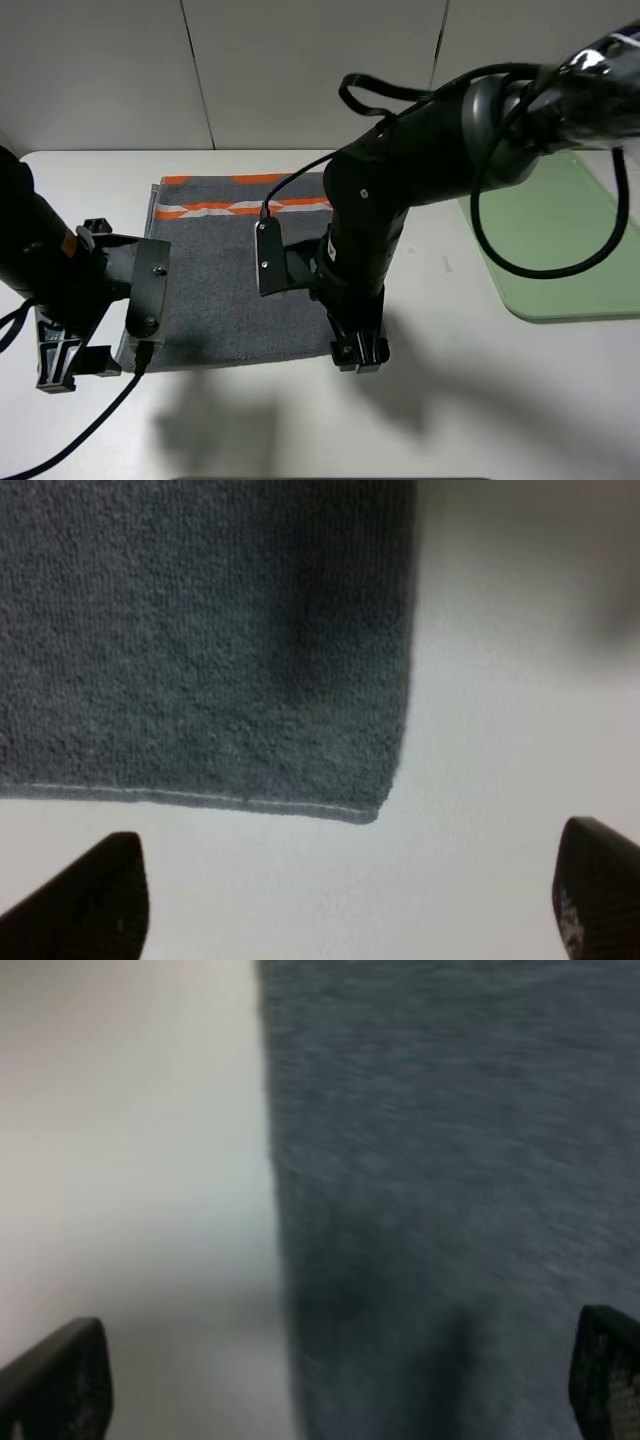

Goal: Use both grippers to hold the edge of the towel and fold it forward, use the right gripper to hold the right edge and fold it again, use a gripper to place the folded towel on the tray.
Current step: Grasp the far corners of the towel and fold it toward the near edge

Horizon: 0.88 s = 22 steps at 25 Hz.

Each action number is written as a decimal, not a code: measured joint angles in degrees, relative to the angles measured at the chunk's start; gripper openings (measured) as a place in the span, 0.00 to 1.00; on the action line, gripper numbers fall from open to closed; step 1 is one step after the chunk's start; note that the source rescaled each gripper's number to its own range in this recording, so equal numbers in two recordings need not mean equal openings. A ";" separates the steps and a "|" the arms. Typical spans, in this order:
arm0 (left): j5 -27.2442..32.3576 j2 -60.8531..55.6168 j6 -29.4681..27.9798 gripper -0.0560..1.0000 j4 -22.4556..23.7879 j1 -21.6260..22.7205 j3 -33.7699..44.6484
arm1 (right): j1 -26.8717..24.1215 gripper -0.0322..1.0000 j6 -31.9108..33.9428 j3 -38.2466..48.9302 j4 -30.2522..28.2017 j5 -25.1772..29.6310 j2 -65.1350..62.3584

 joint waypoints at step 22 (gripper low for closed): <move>-5.46 1.68 9.17 0.80 -6.43 0.00 0.00 | 0.00 1.00 0.00 0.02 -1.85 -3.32 5.40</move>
